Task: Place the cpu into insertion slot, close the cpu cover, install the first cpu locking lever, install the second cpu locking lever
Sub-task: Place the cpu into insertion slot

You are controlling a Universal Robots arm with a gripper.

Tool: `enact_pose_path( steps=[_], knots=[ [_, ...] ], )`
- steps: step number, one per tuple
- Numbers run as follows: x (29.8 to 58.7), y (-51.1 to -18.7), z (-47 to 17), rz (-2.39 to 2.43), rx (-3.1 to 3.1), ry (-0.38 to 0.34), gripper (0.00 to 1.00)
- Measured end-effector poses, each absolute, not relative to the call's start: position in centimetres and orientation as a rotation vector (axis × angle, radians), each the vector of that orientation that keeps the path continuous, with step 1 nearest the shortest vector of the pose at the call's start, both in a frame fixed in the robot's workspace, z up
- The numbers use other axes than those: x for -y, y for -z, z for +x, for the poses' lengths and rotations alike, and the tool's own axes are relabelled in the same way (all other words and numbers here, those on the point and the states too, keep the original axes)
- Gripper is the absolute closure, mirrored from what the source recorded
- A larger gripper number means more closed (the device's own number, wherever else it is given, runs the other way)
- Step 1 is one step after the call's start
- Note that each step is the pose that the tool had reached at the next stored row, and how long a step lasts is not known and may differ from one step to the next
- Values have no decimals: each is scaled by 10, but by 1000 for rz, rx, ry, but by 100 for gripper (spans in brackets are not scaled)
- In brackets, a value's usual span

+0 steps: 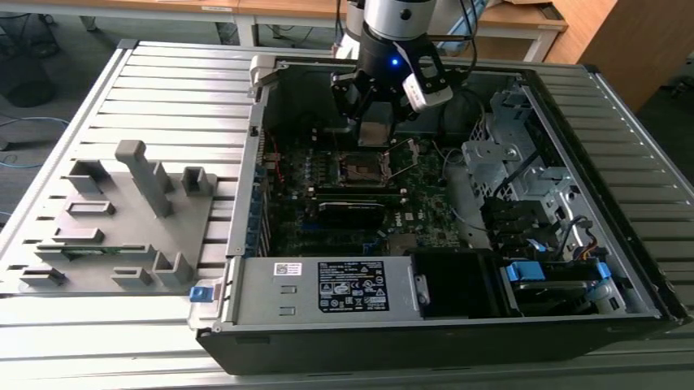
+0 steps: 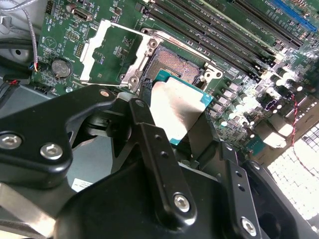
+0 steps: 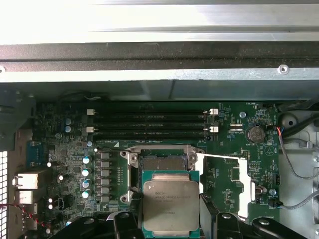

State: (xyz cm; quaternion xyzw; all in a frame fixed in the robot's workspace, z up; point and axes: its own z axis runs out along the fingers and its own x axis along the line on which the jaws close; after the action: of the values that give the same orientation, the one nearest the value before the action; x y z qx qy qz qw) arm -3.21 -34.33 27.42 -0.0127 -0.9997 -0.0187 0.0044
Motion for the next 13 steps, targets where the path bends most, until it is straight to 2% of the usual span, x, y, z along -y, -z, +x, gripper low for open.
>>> enact_pose_path(
  steps=[13],
  knots=[
    [343,-262,-32,-40,3133,58,46]
  ],
)
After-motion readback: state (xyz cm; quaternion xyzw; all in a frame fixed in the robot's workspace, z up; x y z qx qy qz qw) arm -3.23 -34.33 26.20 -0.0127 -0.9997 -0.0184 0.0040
